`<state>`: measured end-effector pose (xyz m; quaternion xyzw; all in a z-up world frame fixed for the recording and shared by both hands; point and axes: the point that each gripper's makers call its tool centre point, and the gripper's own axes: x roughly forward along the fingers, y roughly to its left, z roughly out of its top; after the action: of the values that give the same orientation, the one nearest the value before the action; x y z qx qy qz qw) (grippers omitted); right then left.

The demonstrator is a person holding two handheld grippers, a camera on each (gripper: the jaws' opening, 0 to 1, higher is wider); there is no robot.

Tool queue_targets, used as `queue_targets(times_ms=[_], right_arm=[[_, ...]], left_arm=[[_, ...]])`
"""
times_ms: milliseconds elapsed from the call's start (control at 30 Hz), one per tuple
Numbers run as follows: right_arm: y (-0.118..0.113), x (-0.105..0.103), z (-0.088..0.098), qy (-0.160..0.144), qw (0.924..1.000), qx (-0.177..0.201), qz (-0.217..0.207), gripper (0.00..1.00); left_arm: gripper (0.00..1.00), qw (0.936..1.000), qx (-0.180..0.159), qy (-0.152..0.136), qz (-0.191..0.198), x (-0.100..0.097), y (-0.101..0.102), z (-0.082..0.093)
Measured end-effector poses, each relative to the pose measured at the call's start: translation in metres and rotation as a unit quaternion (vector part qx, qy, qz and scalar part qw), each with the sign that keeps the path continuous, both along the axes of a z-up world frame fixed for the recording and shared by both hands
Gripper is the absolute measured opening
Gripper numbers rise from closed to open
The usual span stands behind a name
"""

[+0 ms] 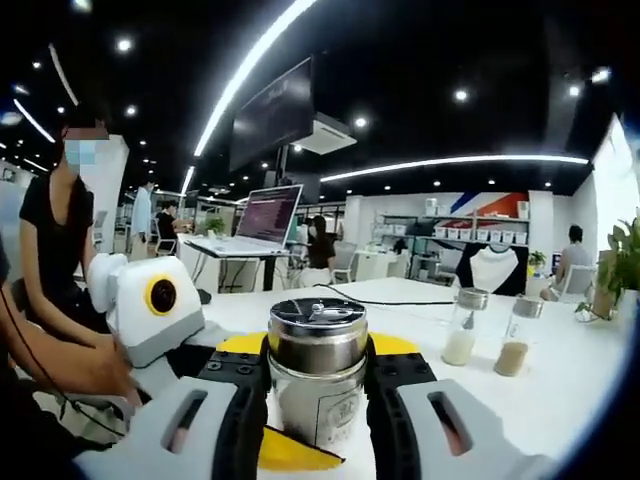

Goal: Rotate the seasoning bottle until the label or dispensing opening points toward the visible target arrow and the bottle remains upright within the marked orientation range

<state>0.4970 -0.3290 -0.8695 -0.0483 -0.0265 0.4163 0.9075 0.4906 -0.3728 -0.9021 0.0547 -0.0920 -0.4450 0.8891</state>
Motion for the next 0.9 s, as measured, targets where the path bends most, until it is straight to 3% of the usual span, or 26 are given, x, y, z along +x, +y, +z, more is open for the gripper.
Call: queue_targets(times_ms=[167,333,400,467,500,600,700,900], right_arm=[[0.003,0.010,0.004,0.015,0.9972,0.049,-0.055,0.35],[0.016,0.008,-0.002,0.019,0.9978,0.034,-0.054,0.35],[0.017,0.004,-0.002,0.017,0.9987,0.030,-0.038,0.35],[0.021,-0.002,-0.001,0.020,0.9995,0.024,-0.002,0.36],[0.020,-0.005,0.000,0.021,0.9995,0.021,0.015,0.35],[0.016,-0.012,0.003,0.015,0.9978,0.010,0.064,0.34],[0.008,-0.015,-0.001,0.016,0.9955,-0.015,0.092,0.34],[0.005,-0.023,-0.001,0.010,0.9935,-0.018,0.112,0.34]], left_arm=[[0.39,0.9996,0.009,-0.003,0.027,0.007,0.006,-0.002],[0.41,0.9976,0.036,-0.004,0.059,0.013,0.012,-0.008],[0.41,0.9941,0.060,-0.035,0.084,0.014,0.016,-0.006],[0.40,0.9961,0.044,-0.018,0.075,0.012,0.018,-0.005],[0.39,0.9982,0.013,-0.001,0.059,0.010,0.017,-0.001],[0.39,0.9994,-0.006,0.007,0.034,0.006,0.014,0.002],[0.38,0.9998,-0.011,0.010,0.009,0.000,0.008,0.003],[0.38,0.9978,-0.039,0.037,-0.039,-0.010,0.000,0.005]])
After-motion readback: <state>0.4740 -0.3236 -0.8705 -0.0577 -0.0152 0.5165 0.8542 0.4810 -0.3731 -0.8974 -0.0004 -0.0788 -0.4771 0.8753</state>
